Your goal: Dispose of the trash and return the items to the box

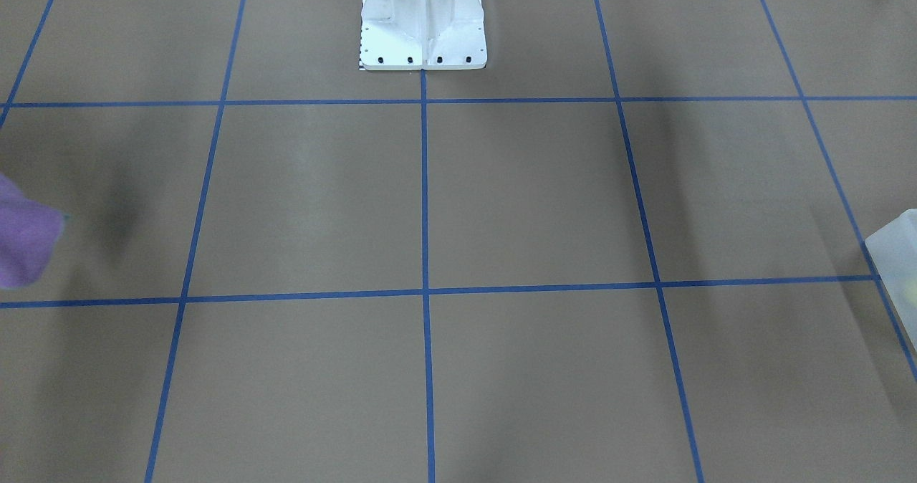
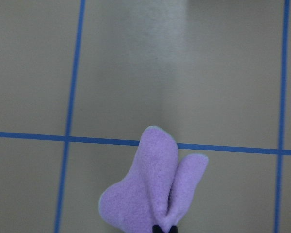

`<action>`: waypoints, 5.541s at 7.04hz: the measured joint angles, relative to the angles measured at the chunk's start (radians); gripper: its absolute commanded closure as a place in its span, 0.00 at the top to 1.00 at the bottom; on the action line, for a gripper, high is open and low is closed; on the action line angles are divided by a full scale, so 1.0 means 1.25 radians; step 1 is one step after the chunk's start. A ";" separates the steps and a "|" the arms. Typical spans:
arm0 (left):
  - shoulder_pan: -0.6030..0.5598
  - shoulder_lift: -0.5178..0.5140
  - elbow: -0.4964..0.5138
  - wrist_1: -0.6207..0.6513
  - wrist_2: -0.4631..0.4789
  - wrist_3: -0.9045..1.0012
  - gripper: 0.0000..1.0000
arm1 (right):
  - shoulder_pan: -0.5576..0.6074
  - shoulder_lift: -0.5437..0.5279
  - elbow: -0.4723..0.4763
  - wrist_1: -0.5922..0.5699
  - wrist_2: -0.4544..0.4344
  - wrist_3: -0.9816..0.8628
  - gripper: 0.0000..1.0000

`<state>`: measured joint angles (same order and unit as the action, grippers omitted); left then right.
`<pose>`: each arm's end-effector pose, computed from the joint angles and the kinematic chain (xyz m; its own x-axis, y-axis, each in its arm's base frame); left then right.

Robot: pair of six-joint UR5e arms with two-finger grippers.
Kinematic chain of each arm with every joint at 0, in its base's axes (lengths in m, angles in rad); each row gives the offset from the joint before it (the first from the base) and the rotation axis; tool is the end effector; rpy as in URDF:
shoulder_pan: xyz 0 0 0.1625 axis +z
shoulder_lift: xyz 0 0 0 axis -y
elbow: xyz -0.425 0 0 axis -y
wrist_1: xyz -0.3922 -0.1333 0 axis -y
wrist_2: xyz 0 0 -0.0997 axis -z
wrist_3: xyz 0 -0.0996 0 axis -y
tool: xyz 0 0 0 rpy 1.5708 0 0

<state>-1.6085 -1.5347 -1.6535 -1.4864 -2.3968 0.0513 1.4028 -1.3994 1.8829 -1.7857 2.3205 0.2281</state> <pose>-0.0779 -0.4709 0.6402 0.6773 -0.0020 -0.7357 0.0029 1.0000 -0.0001 -0.0250 -0.5386 0.4428 0.7099 -0.0779 0.7000 0.0007 0.9939 0.1099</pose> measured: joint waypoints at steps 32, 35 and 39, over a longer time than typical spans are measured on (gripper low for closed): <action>0.018 0.007 -0.008 -0.005 -0.003 0.008 0.99 | 0.086 -0.296 -0.099 0.353 -0.007 -0.124 1.00; 0.018 0.009 -0.010 -0.005 0.002 0.006 0.99 | 0.086 -0.301 -0.095 0.337 0.017 -0.144 1.00; 0.017 0.009 -0.015 -0.006 0.003 0.007 0.99 | 0.068 -0.297 -0.060 0.270 -0.007 -0.147 1.00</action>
<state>-1.5876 -1.5232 -1.6719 -1.4939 -2.3930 0.0597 1.4876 -1.7704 1.8081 -1.4483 2.3117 0.0446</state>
